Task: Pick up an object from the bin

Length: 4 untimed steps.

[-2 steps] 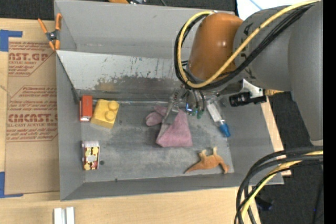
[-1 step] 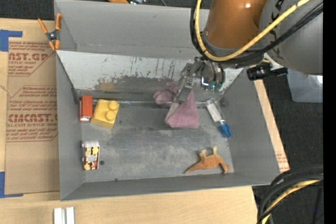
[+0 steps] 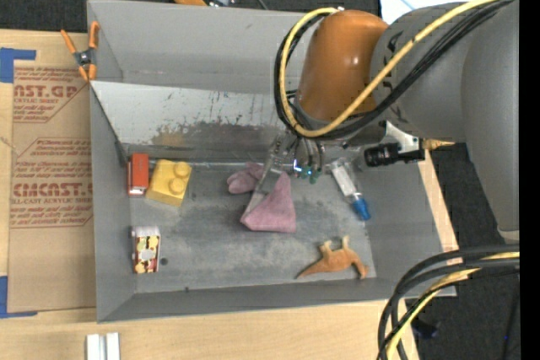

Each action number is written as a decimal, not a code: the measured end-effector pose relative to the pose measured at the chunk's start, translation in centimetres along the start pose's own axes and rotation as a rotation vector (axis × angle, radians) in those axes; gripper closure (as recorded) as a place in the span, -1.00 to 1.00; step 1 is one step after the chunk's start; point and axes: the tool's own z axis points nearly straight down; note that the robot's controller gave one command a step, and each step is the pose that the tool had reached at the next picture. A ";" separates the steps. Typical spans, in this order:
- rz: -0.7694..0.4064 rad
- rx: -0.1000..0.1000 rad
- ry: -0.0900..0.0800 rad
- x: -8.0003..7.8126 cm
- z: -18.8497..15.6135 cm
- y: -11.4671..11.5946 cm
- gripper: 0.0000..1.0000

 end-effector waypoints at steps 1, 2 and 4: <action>-0.252 -0.005 -0.019 -0.9 -0.9 -5.7 1.00; -0.149 -0.005 -0.006 0.9 7.6 -2.6 1.00; -0.281 0.001 -0.022 -1.0 9.5 -6.6 1.00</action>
Offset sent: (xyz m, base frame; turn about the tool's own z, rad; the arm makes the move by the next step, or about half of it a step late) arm -0.0201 -0.0125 -0.0946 -0.1327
